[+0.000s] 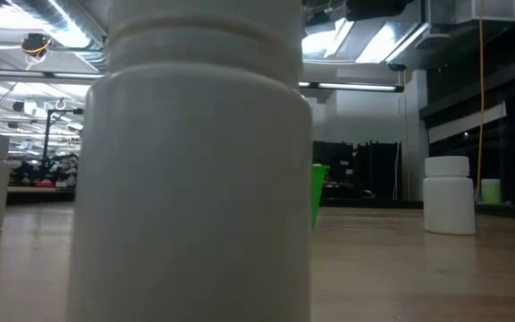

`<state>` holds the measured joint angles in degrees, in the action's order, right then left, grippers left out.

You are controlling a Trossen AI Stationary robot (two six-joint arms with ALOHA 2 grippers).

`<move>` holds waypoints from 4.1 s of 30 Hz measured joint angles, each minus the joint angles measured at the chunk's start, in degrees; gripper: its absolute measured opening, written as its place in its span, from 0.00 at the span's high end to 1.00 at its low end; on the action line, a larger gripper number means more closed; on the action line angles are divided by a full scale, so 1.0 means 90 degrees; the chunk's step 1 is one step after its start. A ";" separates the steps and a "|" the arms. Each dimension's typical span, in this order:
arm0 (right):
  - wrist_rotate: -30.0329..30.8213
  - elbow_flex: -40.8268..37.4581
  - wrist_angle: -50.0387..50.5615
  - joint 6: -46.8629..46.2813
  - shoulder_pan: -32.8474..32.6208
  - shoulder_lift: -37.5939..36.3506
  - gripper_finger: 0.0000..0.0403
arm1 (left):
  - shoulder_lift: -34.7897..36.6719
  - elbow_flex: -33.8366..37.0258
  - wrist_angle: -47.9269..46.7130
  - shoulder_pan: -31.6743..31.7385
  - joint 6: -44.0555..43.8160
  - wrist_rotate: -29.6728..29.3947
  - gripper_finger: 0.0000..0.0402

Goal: Pick and place pill bottles into a basket
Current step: Put the pill bottle into the bin

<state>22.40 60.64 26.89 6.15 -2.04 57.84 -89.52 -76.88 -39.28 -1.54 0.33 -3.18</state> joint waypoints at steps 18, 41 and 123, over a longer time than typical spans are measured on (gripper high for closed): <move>-0.0005 0.0000 -0.0005 -0.0306 -0.0260 0.0000 0.28 | -0.0007 0.1753 0.1130 -0.0211 -0.0473 -0.0112 0.56; -0.0005 0.0000 0.0054 -0.0298 -0.0260 0.0000 0.28 | -0.1098 0.1443 0.1902 -0.0056 -0.0244 0.0481 0.56; -0.1931 -0.0109 0.1976 -0.4326 -0.2054 0.4266 0.19 | -0.0049 -0.1394 -0.0951 -0.0128 0.0319 -0.0991 0.20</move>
<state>5.02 59.66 44.68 -32.78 -20.53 96.23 -89.95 -89.43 -47.83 -2.69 3.20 -12.09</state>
